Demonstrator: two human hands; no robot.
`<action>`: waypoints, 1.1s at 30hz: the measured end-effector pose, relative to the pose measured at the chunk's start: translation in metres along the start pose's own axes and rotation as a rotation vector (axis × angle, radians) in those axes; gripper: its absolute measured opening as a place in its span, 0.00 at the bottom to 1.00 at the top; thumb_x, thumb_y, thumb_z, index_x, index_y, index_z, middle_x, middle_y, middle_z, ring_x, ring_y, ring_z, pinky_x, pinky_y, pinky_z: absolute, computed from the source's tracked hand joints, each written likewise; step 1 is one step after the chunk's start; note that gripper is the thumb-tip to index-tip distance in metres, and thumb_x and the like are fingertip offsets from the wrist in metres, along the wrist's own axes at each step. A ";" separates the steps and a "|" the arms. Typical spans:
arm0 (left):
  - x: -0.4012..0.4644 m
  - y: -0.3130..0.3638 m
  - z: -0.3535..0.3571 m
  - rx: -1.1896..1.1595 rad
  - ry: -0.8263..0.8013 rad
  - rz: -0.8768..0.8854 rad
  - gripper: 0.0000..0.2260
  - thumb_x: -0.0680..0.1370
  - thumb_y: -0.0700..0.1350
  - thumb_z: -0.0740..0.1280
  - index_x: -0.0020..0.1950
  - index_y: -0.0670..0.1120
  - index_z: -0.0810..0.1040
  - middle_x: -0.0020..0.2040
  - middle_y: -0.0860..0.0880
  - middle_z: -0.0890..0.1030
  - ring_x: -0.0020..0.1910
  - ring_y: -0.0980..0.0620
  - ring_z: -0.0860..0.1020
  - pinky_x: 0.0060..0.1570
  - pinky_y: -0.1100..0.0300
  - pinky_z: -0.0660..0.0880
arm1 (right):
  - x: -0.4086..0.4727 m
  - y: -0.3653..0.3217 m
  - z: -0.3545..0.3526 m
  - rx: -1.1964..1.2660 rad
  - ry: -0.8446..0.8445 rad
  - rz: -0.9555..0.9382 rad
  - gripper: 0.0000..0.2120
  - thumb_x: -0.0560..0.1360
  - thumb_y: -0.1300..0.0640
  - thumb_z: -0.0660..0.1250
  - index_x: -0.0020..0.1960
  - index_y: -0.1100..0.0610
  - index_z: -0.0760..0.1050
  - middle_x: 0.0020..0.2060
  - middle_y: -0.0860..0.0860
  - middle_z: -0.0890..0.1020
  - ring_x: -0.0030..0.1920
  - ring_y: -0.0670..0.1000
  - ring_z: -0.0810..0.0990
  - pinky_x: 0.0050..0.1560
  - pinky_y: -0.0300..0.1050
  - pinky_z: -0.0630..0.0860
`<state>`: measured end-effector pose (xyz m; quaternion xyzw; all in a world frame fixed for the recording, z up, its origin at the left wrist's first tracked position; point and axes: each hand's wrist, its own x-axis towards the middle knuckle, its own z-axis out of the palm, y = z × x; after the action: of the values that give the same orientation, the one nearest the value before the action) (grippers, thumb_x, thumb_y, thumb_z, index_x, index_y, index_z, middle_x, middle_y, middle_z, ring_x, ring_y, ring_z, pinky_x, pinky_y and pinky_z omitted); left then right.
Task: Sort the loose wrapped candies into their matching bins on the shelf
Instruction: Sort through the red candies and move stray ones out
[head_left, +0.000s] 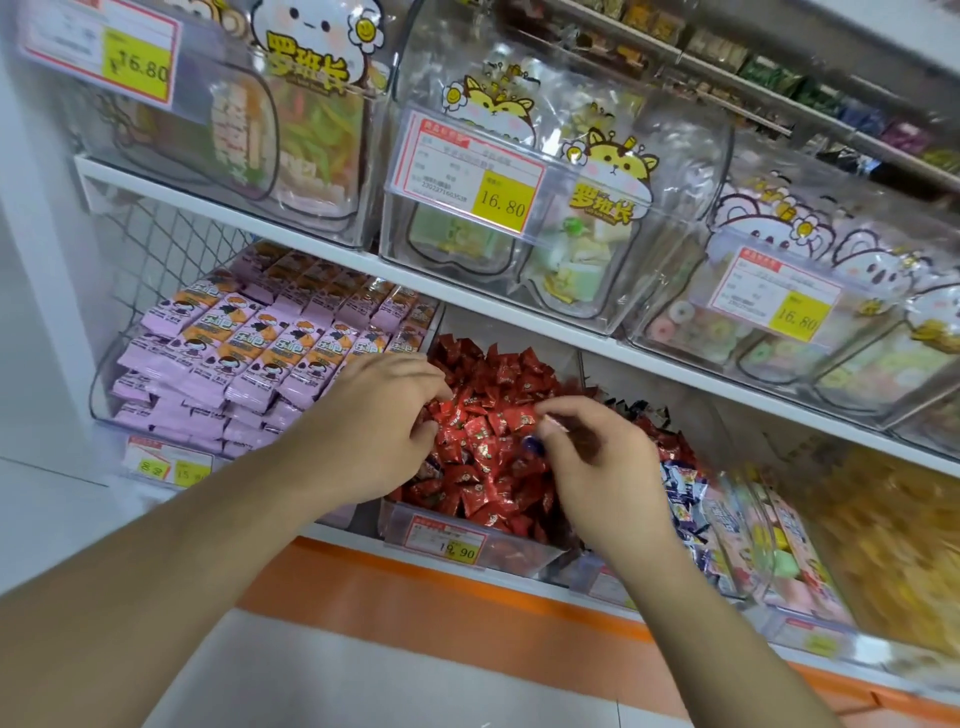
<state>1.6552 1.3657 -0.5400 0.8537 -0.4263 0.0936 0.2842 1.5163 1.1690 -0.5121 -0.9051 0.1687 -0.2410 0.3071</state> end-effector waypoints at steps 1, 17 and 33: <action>0.000 0.001 -0.001 -0.001 0.001 -0.002 0.16 0.80 0.47 0.69 0.68 0.52 0.79 0.70 0.57 0.76 0.76 0.56 0.65 0.70 0.66 0.46 | -0.005 0.006 -0.011 0.016 0.043 0.028 0.07 0.81 0.53 0.69 0.53 0.42 0.83 0.42 0.36 0.85 0.37 0.44 0.83 0.38 0.43 0.79; -0.002 -0.008 -0.008 0.025 -0.058 -0.072 0.18 0.80 0.49 0.68 0.70 0.54 0.77 0.74 0.56 0.73 0.78 0.56 0.61 0.79 0.50 0.50 | 0.002 -0.007 0.029 -0.128 -0.288 -0.041 0.15 0.80 0.63 0.68 0.60 0.47 0.83 0.51 0.40 0.84 0.48 0.36 0.81 0.51 0.26 0.75; -0.001 -0.010 -0.006 0.050 -0.040 -0.063 0.17 0.80 0.50 0.67 0.69 0.55 0.77 0.73 0.57 0.72 0.76 0.56 0.62 0.77 0.52 0.52 | 0.018 -0.001 0.073 -0.099 -0.335 -0.033 0.15 0.79 0.65 0.64 0.42 0.48 0.82 0.38 0.40 0.85 0.40 0.35 0.81 0.40 0.33 0.78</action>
<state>1.6629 1.3748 -0.5397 0.8752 -0.4022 0.0779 0.2571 1.5708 1.1961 -0.5566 -0.9492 0.1118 -0.0835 0.2820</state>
